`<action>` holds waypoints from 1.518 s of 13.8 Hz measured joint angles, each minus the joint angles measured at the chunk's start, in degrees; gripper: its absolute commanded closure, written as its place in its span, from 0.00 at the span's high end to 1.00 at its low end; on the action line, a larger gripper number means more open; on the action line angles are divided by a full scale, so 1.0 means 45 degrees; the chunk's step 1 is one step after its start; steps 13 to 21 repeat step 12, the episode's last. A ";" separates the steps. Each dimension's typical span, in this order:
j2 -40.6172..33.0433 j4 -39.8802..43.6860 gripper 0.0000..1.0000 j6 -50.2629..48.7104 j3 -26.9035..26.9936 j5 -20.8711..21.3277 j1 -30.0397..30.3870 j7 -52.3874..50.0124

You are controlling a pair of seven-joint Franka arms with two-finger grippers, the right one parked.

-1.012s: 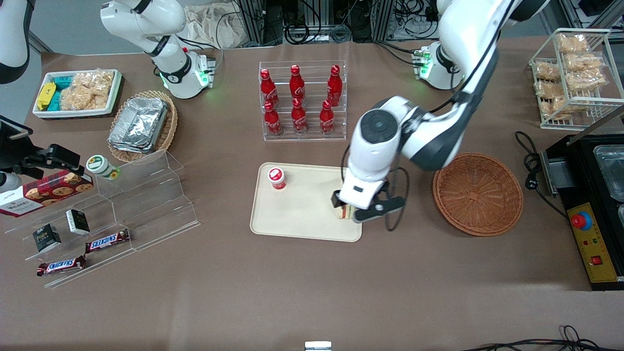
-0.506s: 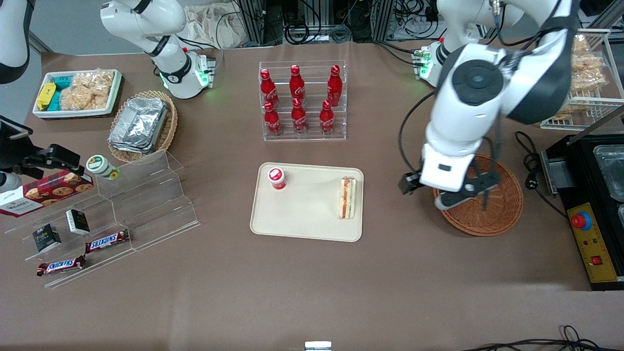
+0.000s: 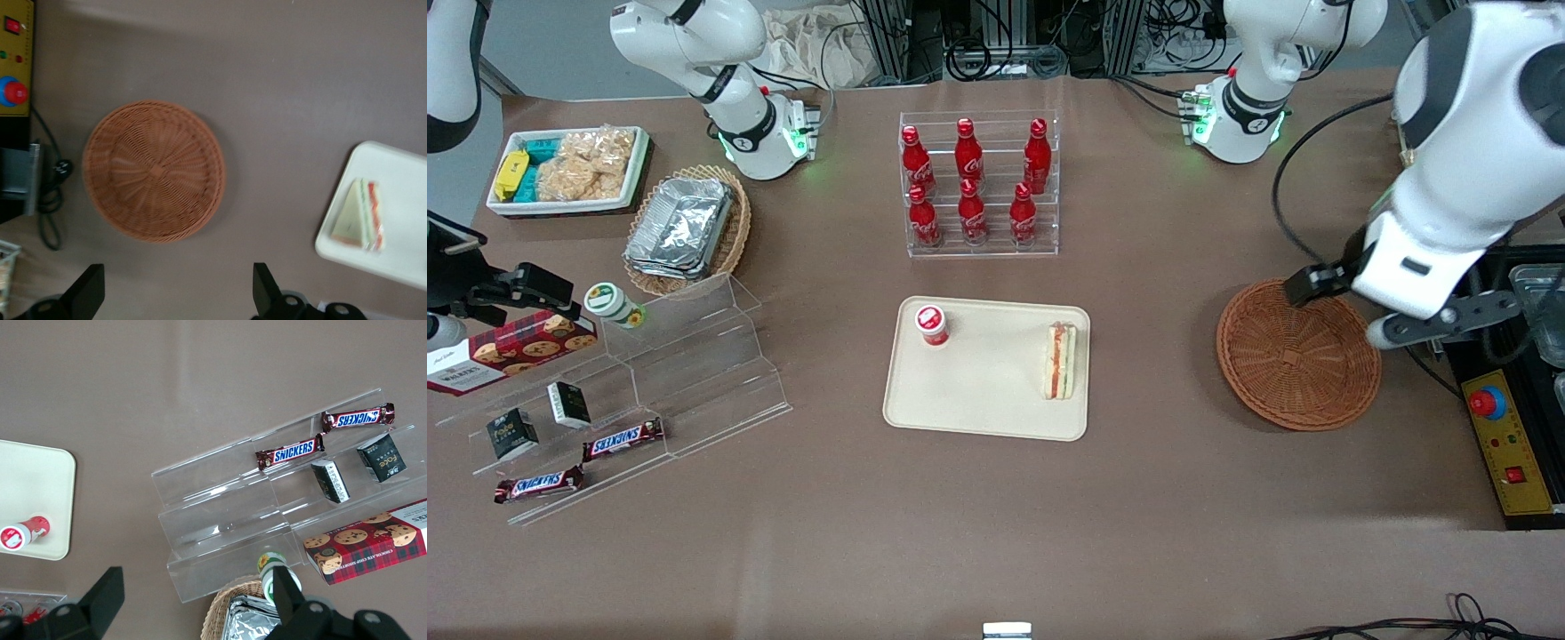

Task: Place sandwich from basket to tray

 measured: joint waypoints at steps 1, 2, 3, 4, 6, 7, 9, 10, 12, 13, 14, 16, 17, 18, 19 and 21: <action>-0.0299 -0.0032 1.00 -0.0313 0.0239 -0.0012 -0.0002 0.0683; -0.0582 -0.0111 1.00 -0.0537 0.0469 -0.0021 -0.0002 0.1316; -0.0843 -0.0249 1.00 -0.0669 0.0670 -0.0031 0.0000 0.1834; -0.1103 -0.0457 1.00 -0.0727 0.0840 -0.0049 0.0002 0.2261; -0.1500 -0.0852 1.00 -0.0733 0.0972 -0.0063 0.0011 0.2635; -0.1592 -0.0944 1.00 -0.0776 0.0911 -0.0062 0.0161 0.2645; -0.1650 -0.0953 1.00 -0.0898 -0.0268 -0.0100 0.1737 0.3096; -0.1683 -0.0942 1.00 -0.0963 -0.1047 -0.0113 0.2668 0.3327; -0.1753 -0.0906 1.00 -0.1056 -0.2056 -0.0132 0.3787 0.3623; -0.1753 -0.0906 1.00 -0.1056 -0.2056 -0.0132 0.3787 0.3623; -0.1753 -0.0906 1.00 -0.1056 -0.2056 -0.0132 0.3787 0.3623; -0.1753 -0.0906 1.00 -0.1056 -0.2056 -0.0132 0.3787 0.3623; -0.1753 -0.0906 1.00 -0.1056 -0.2056 -0.0132 0.3787 0.3623; -0.1753 -0.0906 1.00 -0.1056 -0.2056 -0.0132 0.3787 0.3623; -0.1753 -0.0906 1.00 -0.1056 -0.2056 -0.0132 0.3787 0.3623; -0.1753 -0.0906 1.00 -0.1056 -0.2056 -0.0132 0.3787 0.3623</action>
